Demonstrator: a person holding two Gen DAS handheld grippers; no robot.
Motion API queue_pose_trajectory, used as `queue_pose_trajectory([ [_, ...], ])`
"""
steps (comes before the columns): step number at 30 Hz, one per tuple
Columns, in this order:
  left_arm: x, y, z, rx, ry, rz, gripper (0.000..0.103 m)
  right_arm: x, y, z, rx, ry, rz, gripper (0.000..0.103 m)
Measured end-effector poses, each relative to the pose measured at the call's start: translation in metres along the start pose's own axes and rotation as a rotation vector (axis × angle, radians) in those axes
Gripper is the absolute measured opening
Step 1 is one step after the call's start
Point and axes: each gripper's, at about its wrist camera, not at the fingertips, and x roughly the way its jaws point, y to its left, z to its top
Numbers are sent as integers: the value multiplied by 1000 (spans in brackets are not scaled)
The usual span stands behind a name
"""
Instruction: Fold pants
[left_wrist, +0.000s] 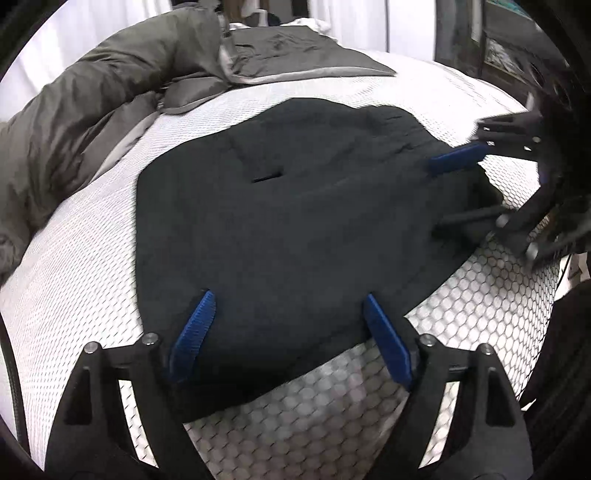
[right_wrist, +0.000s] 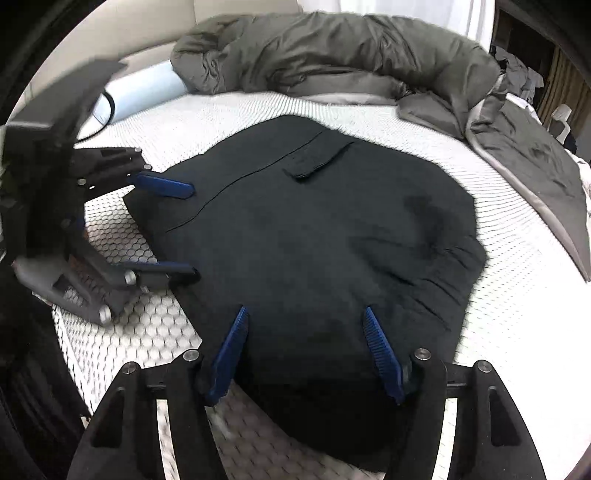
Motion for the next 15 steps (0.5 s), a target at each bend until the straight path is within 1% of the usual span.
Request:
queue_pose_trajectory([
  [2,-2,9,-8,-40,0,8,82,-6,-8,-6,15,-7,-25,65],
  [4,-5,15,-15,-49,2,31,82,-13,-17,-13,39,-16,-17,65],
  [6,-7,27,-13,-63,-3,42,82,-19,-26,-19,64,-19,-18,67],
  [8,-18,38,-11,-143,-49,-1,81,-30,-45,-24,137,-52,54,67],
  [9,-25,43,-5,-201,-101,-48,81,-35,-55,-27,177,-75,80,67],
  [11,-28,44,3,-255,-149,-105,81,-43,-75,-28,276,-111,123,67],
  [12,-24,41,9,-266,-153,-132,81,-42,-82,-28,316,-116,158,67],
  [13,-17,36,15,-277,-146,-141,81,-39,-87,-28,352,-112,197,66],
  [14,-9,27,22,-276,-122,-141,81,-33,-91,-28,386,-102,230,66],
  [15,-1,17,27,-259,-100,-143,81,-28,-93,-28,415,-94,256,62],
])
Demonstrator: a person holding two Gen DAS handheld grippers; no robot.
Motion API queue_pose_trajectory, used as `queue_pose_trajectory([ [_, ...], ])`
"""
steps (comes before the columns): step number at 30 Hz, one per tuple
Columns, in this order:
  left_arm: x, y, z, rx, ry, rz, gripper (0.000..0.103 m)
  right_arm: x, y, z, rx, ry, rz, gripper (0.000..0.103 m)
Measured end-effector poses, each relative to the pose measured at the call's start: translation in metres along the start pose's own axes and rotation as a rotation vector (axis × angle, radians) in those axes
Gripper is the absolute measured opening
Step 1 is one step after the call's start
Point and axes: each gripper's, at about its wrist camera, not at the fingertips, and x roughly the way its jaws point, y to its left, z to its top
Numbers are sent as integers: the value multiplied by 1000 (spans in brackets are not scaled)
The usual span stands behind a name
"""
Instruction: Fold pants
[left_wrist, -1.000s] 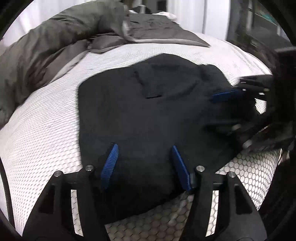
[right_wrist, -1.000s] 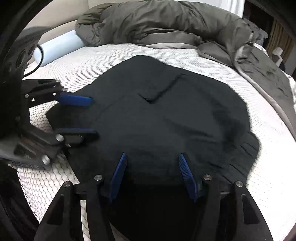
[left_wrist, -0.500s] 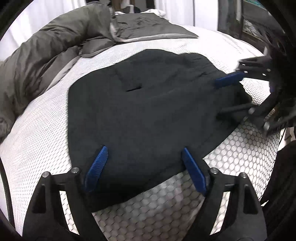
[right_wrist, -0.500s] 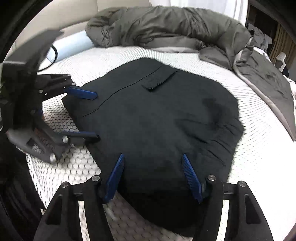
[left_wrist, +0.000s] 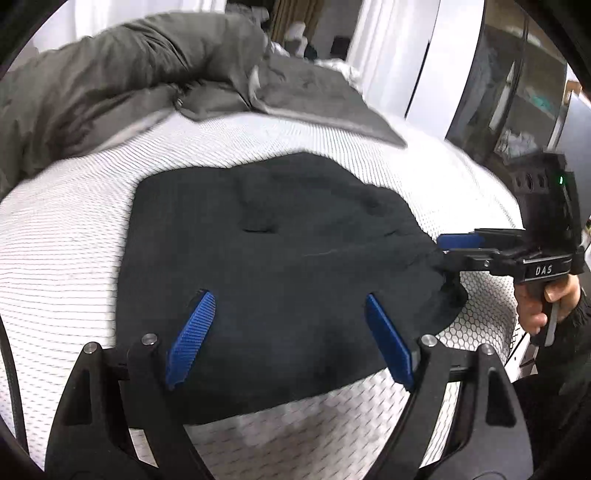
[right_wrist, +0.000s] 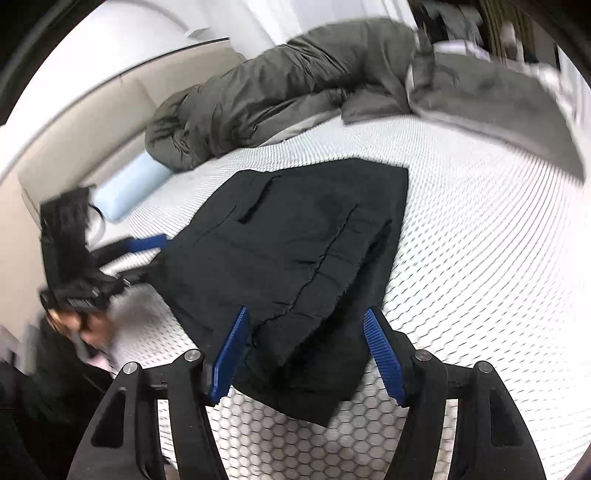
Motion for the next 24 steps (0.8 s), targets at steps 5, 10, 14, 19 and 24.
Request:
queue_pose_trajectory([
  [5,30,-56,3,145,58,18,81,27,-7,6,76,26,-7,36],
  [10,10,-89,1,223,-20,-31,82,0,7,17,82,-92,53,15],
  [14,7,-103,7,217,-69,-64,67,-10,16,22,116,-133,181,15],
  [19,13,-111,17,180,-100,-65,28,-9,20,25,125,-137,176,15],
  [24,12,-110,17,170,-99,-94,13,-16,-4,18,187,-108,170,28],
])
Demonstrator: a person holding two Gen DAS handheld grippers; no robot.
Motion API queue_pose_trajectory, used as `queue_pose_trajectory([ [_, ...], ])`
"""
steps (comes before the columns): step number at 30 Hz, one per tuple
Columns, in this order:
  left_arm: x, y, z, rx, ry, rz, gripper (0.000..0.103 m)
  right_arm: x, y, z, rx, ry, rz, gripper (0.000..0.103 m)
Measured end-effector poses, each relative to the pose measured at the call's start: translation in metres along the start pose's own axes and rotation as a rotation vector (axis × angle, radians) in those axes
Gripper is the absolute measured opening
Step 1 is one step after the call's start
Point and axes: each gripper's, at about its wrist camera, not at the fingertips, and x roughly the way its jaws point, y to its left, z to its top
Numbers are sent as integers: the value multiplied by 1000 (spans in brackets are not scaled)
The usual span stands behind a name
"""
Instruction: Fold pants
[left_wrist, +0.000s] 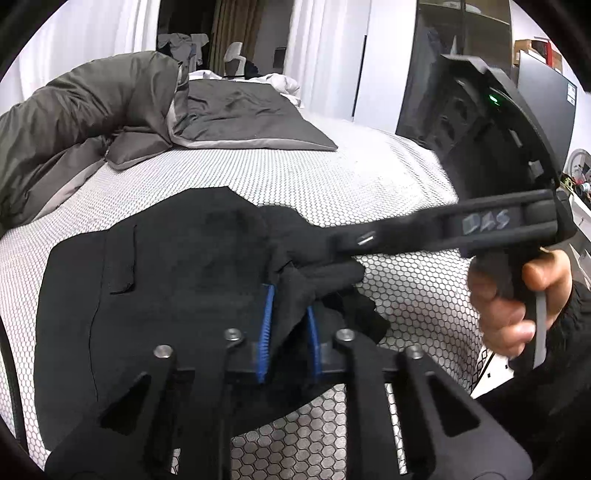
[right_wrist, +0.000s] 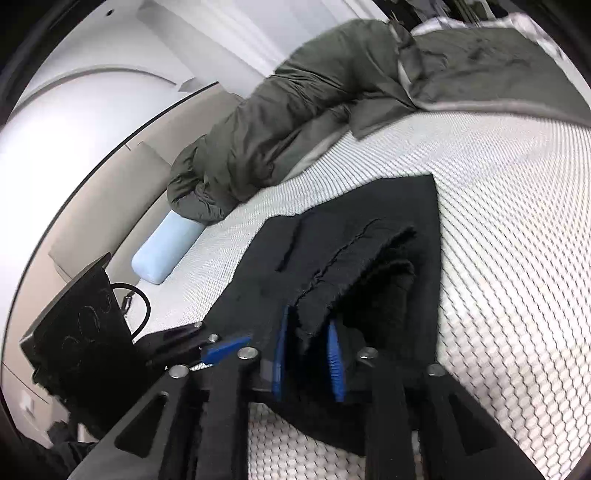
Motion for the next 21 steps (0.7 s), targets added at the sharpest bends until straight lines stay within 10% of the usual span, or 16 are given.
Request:
queue_pose_trajectory([
  [12,-17,21,7,-101,-49,-79,12,26,-20,-23,-51,115,-27,24],
  [13,-15,19,4,-84,-36,-70,12,32,-22,-21,-37,125,-16,11],
  [21,6,-8,-25,109,114,-49,13,10,-10,-16,-57,55,7,6],
])
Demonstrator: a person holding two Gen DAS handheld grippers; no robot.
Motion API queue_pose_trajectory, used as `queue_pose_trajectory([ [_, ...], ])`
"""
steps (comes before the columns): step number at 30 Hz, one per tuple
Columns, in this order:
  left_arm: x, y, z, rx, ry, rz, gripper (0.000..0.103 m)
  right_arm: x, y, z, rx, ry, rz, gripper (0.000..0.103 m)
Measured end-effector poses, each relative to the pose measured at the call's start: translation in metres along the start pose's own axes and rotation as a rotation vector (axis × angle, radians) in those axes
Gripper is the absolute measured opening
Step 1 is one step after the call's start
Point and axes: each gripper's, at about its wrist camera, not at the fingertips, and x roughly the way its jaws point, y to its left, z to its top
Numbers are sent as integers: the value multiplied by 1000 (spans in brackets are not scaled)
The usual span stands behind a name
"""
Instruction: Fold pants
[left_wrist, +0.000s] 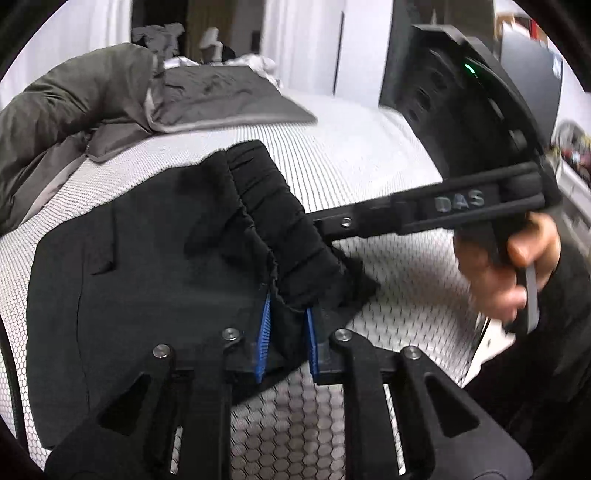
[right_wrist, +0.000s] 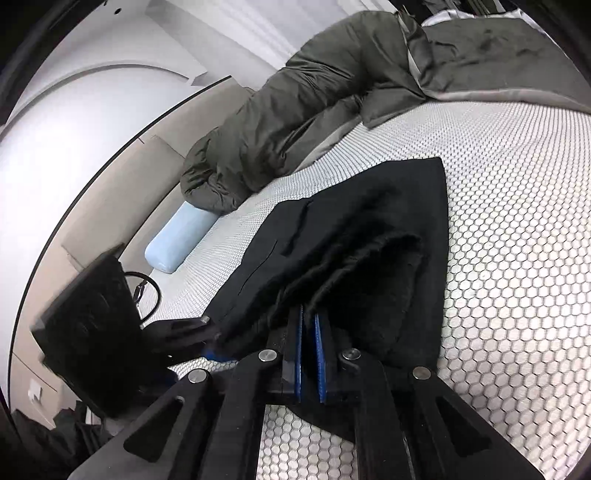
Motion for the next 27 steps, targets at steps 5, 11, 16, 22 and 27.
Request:
queue_pose_trajectory([
  [5,11,-6,-10,31,30,29,18,7,-32,-8,119,102,-94,11],
  [11,16,-27,-6,86,0,33,54,-29,-47,-7,145,20,-120,23],
  [16,39,-30,-2,102,55,93,47,-6,-55,-13,152,123,-106,23],
  [22,33,-16,4,33,43,15,47,-23,-48,-21,111,114,-95,24],
  [27,37,-17,11,36,60,21,46,-31,-42,-42,99,121,-65,24],
])
